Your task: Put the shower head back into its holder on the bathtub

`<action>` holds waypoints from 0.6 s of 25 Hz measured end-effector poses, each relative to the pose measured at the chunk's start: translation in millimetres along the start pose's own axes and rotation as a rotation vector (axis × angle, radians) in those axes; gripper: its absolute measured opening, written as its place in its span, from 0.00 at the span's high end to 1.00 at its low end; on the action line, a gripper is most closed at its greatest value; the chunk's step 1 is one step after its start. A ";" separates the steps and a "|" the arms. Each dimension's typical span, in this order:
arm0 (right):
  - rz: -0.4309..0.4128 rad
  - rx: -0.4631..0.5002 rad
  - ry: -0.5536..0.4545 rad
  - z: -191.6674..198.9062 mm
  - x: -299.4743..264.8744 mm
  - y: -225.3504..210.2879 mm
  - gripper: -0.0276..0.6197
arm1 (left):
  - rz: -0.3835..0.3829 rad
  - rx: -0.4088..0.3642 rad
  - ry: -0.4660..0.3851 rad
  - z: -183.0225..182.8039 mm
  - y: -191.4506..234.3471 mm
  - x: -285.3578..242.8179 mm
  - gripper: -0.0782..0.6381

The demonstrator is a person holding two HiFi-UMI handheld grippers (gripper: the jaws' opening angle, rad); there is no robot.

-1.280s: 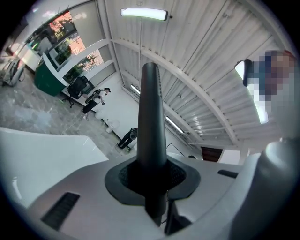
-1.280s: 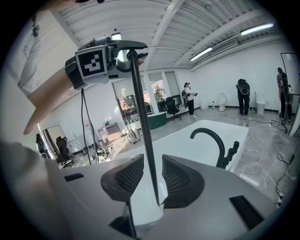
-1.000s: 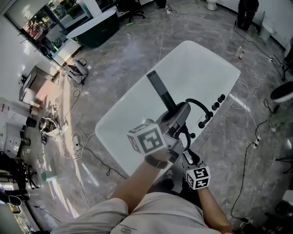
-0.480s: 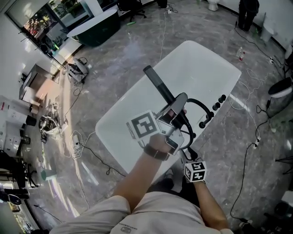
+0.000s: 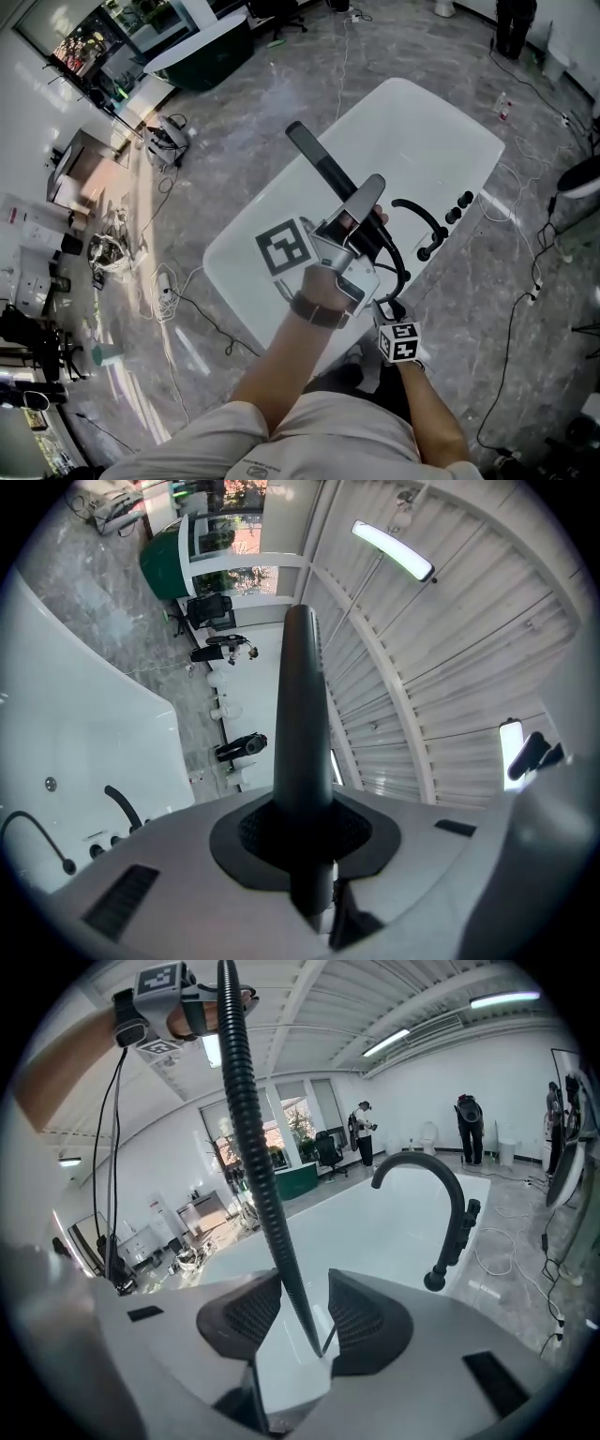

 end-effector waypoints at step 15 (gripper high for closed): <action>0.001 0.041 -0.019 21.2 -18.3 -16.0 0.85 | -0.016 0.049 -0.080 -12.7 14.0 4.7 0.79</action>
Point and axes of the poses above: the fingertips, and each gripper's own axes: x backward along the fingers, y to its left, z out of its underside, the point moved 1 cm from there along x, backward along the fingers, and after that the axes turned 8 degrees about -y, right-handed, at the moved point
